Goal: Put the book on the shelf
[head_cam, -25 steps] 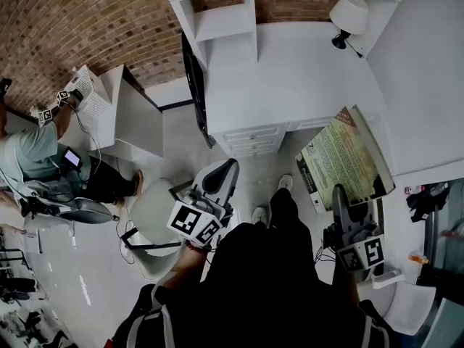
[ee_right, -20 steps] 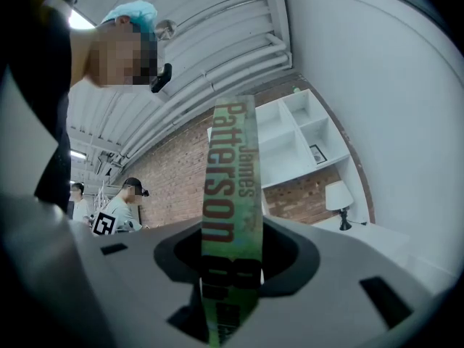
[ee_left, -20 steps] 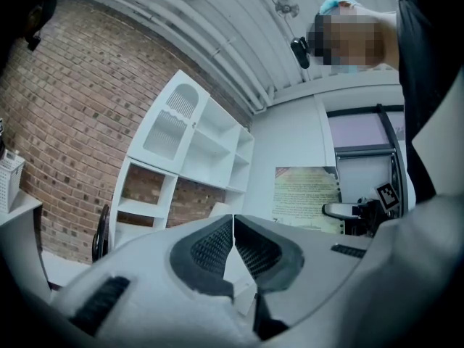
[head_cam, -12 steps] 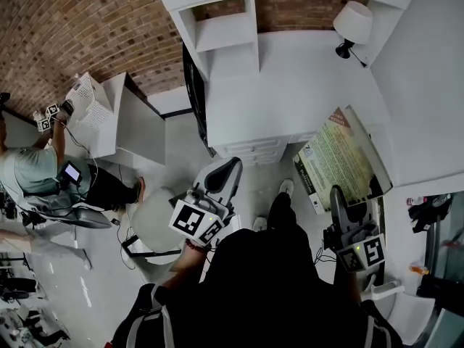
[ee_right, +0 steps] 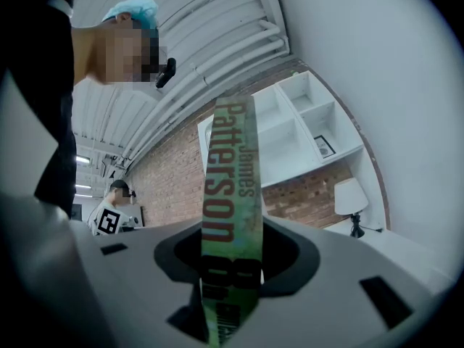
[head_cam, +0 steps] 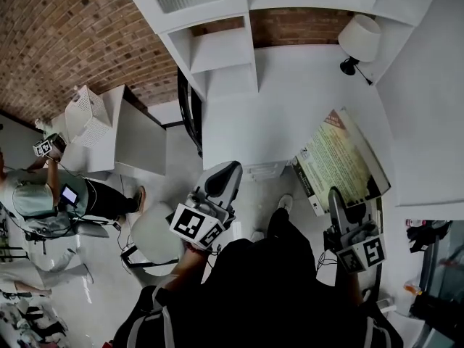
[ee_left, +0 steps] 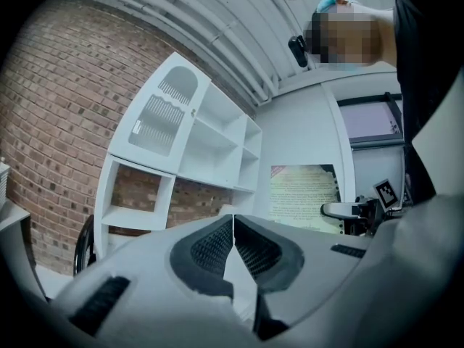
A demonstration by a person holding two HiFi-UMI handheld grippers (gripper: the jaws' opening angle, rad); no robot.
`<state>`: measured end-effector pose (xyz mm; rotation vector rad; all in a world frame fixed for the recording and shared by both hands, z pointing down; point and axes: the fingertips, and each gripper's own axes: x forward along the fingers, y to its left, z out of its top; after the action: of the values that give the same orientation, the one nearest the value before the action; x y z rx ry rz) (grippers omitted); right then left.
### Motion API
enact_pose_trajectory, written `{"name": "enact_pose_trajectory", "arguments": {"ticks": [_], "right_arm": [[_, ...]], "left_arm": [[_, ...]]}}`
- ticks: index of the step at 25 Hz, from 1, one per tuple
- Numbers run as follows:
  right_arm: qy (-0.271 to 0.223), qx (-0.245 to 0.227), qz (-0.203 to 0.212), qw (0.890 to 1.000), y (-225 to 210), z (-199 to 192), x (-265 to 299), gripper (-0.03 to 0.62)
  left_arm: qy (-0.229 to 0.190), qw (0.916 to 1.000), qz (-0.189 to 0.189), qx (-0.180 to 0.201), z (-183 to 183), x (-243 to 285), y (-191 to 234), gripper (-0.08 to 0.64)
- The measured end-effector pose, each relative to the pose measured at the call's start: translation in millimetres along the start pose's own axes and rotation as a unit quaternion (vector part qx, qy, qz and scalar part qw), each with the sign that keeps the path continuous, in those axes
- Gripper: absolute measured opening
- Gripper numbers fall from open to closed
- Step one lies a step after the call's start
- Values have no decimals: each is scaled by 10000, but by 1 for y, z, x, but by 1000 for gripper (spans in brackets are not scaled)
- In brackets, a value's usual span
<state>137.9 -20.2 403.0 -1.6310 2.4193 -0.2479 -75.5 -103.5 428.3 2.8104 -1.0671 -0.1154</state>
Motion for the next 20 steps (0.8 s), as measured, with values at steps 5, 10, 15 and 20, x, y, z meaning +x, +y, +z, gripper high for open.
{"name": "enact_pose_trajectory", "arguments": {"ticks": [5, 10, 15, 20], "right_arm": [[22, 35, -56, 10000, -48, 7, 42, 166], [1, 45, 192, 9998, -78, 23, 81, 165], [-91, 11, 408, 9991, -105, 39, 108, 166], [-155, -137, 646, 9977, -123, 51, 145, 165]], "left_arm": [[31, 9999, 167, 24, 4, 42, 23, 20], [-11, 9986, 529, -66, 10, 74, 49, 20], [-153, 9974, 697, -32, 21, 103, 58, 20], [-247, 9953, 935, 83, 29, 121, 73, 20]]}}
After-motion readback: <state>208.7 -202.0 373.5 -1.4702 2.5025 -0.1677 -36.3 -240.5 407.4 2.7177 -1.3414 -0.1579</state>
